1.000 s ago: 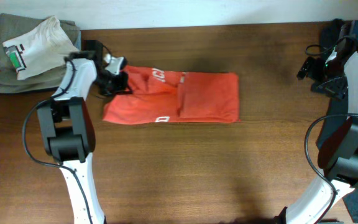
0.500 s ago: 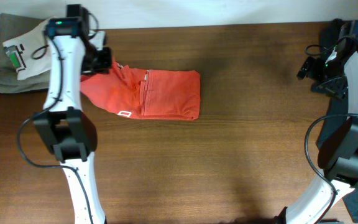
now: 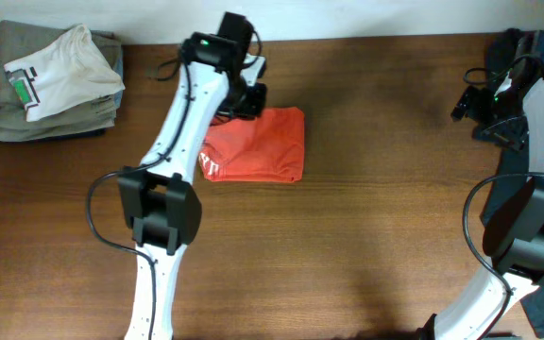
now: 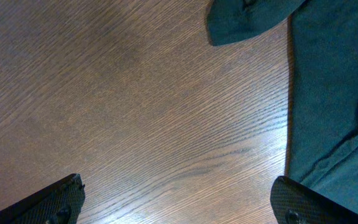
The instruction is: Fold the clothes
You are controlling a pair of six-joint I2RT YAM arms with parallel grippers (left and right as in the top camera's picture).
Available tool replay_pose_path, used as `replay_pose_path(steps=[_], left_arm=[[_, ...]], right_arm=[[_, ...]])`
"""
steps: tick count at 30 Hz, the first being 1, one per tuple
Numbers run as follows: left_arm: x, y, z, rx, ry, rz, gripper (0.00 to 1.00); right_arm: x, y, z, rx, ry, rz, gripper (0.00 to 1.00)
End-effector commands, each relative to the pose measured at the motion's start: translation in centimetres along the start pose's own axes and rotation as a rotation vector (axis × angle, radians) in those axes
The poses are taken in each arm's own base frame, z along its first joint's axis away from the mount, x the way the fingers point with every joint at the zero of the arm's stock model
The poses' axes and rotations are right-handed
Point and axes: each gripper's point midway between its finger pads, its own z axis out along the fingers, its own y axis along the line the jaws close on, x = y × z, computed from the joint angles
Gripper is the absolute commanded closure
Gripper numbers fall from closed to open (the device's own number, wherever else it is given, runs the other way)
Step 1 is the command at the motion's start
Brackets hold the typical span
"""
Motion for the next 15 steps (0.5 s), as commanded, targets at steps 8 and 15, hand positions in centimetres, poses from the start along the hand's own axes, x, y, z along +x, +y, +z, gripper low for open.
replay_pose_path(steps=[8, 15], left_arm=[[1.4, -4.9, 5.6, 0.057, 0.026, -0.015, 0.71], [0.2, -12.1, 3.0, 0.332, -0.039, 0.186, 0.63]], right_arm=[[-0.3, -0.2, -0.5, 0.011, -0.018, 0.004, 0.01], [-0.3, -0.2, -0.5, 0.011, -0.017, 0.004, 0.01]])
